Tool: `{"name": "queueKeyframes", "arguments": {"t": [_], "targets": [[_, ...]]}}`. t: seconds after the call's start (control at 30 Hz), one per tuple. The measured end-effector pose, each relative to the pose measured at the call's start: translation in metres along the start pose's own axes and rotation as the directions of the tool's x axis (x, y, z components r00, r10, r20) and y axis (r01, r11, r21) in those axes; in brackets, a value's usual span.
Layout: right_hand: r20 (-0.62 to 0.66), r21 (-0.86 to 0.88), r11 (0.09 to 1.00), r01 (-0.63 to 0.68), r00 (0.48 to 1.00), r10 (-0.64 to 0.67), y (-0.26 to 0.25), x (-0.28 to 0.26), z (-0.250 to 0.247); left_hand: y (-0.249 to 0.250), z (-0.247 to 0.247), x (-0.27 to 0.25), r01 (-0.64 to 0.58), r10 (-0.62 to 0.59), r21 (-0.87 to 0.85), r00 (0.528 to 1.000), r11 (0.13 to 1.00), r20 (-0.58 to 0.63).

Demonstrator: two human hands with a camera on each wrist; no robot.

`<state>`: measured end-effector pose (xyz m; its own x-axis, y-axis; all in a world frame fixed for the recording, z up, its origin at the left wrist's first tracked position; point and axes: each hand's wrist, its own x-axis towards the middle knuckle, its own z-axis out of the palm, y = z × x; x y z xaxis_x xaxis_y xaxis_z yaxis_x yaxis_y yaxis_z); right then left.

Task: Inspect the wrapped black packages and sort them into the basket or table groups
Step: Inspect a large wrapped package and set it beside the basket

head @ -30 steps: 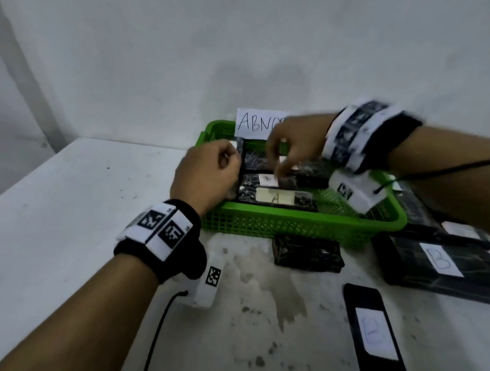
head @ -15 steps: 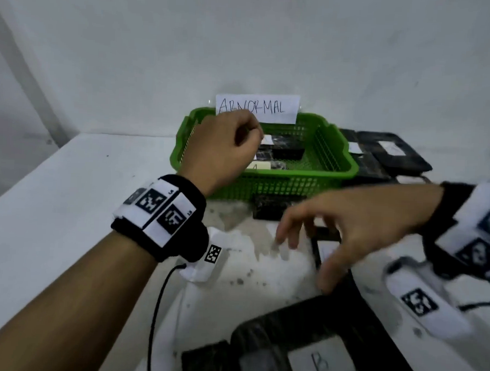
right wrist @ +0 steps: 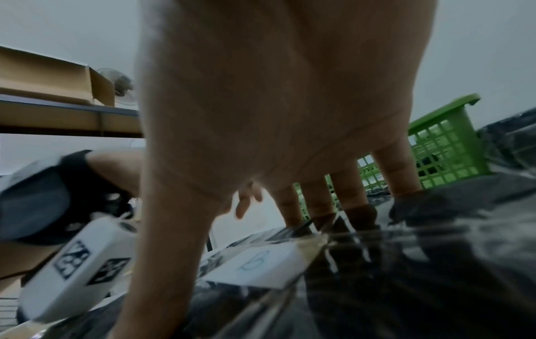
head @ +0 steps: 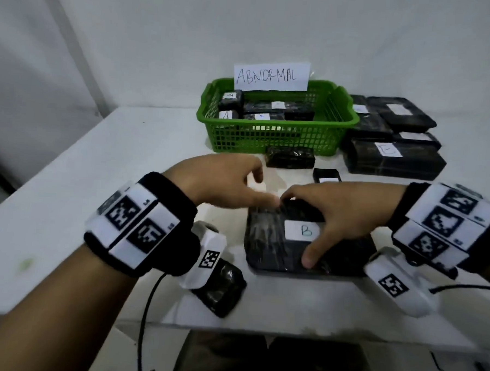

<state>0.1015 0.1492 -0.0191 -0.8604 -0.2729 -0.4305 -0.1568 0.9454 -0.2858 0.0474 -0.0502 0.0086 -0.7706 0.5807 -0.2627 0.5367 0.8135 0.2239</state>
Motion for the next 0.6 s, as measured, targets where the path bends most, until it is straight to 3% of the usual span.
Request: {"name": "queueKeyframes", "arguments": {"t": [0.1,0.2,0.3,0.47,0.6], "targets": [[-0.052,-0.021,1.000,-0.019,0.999,0.018,-0.005,0.009,-0.003,-0.007,-0.004,-0.026,0.083,-0.095,0.072,0.976,0.994,0.194],[-0.061,-0.035,0.999,-0.041,0.997,0.039,-0.009,0.017,-0.008,-0.013,0.003,-0.030,0.107,-0.156,0.153,0.918,0.982,0.364],[-0.072,-0.046,0.997,-0.058,0.996,0.055,-0.010,0.023,-0.010,-0.021,0.020,-0.018,0.119,-0.181,0.161,0.867,0.980,0.465],[-0.154,-0.056,0.998,-0.043,0.987,0.034,-0.006,0.029,-0.011,-0.040,0.023,-0.003,0.104,-0.042,-0.150,0.928,0.983,0.370],[-0.227,-0.120,0.992,-0.026,0.974,-0.002,0.000,0.037,-0.015,-0.056,0.009,0.002,0.000,0.028,-0.309,0.996,0.951,0.083]]}}
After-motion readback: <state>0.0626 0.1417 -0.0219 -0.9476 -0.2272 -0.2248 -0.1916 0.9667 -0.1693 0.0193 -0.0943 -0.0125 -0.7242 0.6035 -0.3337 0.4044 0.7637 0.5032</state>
